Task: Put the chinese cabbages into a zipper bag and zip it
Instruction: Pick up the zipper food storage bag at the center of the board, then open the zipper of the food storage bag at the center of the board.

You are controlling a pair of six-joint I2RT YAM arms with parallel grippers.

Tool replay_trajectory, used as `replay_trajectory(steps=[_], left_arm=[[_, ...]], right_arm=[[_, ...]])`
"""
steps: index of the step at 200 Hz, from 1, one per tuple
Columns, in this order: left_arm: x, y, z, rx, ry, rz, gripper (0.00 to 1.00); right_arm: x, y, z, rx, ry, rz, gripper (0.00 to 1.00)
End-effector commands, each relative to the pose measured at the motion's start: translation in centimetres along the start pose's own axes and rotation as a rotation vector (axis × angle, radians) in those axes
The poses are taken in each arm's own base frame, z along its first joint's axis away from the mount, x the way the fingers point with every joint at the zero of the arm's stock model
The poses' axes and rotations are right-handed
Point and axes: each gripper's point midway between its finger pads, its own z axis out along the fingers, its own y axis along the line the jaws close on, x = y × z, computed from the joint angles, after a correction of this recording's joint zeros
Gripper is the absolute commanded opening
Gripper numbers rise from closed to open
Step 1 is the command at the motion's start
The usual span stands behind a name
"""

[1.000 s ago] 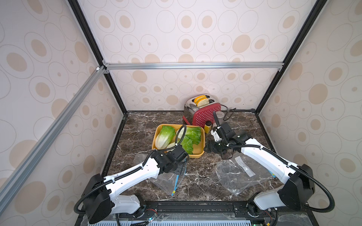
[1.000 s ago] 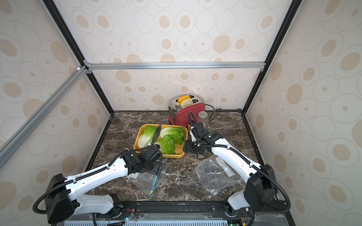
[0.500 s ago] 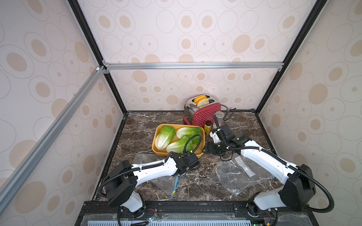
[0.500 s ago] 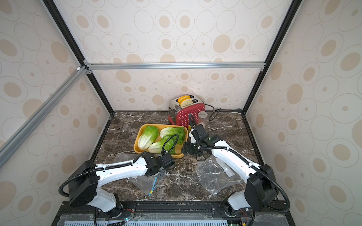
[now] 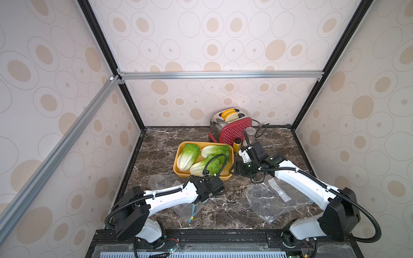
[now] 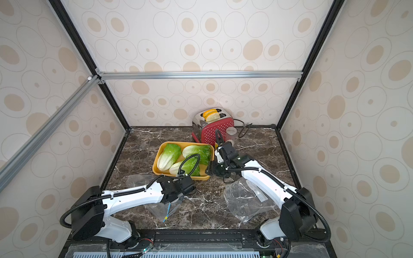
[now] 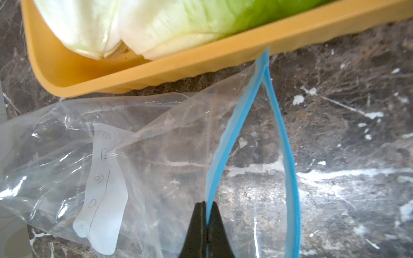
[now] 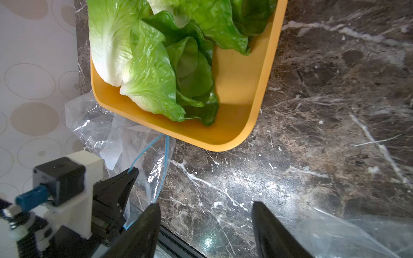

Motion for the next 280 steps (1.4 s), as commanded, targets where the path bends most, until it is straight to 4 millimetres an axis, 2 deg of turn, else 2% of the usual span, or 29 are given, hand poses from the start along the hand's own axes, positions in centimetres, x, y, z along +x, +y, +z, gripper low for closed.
replay_trajectory(steps=[1,29,75,115,136,159,181,224,254,280], left_arm=[[-0.4,2.3,-1.7,-0.059,-0.04,-0.084,0.0],[-1.6,4.3,-4.4,-0.065,-0.092,-0.117,0.0],[-3.5,7.4,-8.5,-0.046,-0.145,-0.191,0.0],[-4.9,8.7,-10.5,0.031,-0.198,-0.265,0.0],[-5.1,9.4,-10.7,0.043,-0.211,-0.29,0.0],[-5.6,9.7,-11.1,0.044,-0.227,-0.301,0.0],[-5.9,9.5,-11.2,0.059,-0.242,-0.309,0.0],[-7.1,8.9,-11.5,0.089,-0.259,-0.314,0.0],[-7.9,8.2,-11.7,0.117,-0.268,-0.314,0.0],[-8.4,7.9,-12.1,0.138,-0.287,-0.321,0.0]], right_arm=[[0.4,1.5,-0.1,-0.053,0.005,-0.001,0.69],[1.1,4.2,-0.1,-0.128,0.012,-0.016,0.71],[3.1,10.6,1.1,-0.295,0.041,-0.02,0.8],[3.8,15.7,3.3,-0.384,0.083,-0.045,0.81],[4.0,17.6,3.9,-0.411,0.105,-0.068,0.82],[3.7,18.5,4.3,-0.424,0.109,-0.062,0.82],[3.4,19.3,3.4,-0.452,0.085,-0.075,0.82],[3.3,18.1,1.6,-0.409,0.037,-0.084,0.82],[3.4,18.3,1.6,-0.391,0.055,-0.079,0.82],[3.7,17.1,3.3,-0.322,0.082,-0.066,0.78]])
